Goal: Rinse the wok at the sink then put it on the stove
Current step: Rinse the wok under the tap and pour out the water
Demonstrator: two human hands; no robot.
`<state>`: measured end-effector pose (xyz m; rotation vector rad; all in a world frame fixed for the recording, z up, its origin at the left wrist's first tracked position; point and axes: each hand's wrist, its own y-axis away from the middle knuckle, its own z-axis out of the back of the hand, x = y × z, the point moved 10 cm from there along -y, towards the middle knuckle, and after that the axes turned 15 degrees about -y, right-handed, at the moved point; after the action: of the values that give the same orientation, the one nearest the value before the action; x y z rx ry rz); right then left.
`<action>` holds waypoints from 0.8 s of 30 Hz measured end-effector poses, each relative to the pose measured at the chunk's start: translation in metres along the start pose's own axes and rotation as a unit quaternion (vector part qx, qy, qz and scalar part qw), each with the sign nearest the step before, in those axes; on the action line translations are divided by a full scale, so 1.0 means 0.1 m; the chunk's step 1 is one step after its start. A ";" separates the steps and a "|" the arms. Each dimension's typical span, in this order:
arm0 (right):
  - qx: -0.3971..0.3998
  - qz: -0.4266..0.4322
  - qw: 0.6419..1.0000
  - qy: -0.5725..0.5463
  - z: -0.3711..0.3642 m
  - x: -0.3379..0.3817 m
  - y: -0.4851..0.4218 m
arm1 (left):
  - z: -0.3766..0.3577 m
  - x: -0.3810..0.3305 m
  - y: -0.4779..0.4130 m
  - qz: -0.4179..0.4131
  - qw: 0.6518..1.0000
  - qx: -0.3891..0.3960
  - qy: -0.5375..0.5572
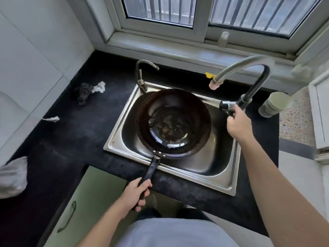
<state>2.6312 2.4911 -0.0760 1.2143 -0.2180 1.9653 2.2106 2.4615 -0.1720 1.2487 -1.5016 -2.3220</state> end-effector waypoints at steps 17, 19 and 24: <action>0.092 -0.008 0.991 0.097 -0.19 0.04 0.01 | -0.11 0.04 0.05 0.022 0.999 -0.042 0.007; 0.095 -0.006 0.990 0.106 -0.20 0.06 0.02 | -0.11 0.03 0.05 0.019 0.999 -0.041 0.005; 0.094 -0.004 0.989 0.116 -0.23 0.08 0.03 | -0.13 0.04 0.08 0.022 0.999 -0.037 0.007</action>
<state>2.6119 2.5049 -0.0810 1.0863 0.0918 2.1375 2.2141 2.4463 -0.1700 1.1983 -1.4103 -2.3145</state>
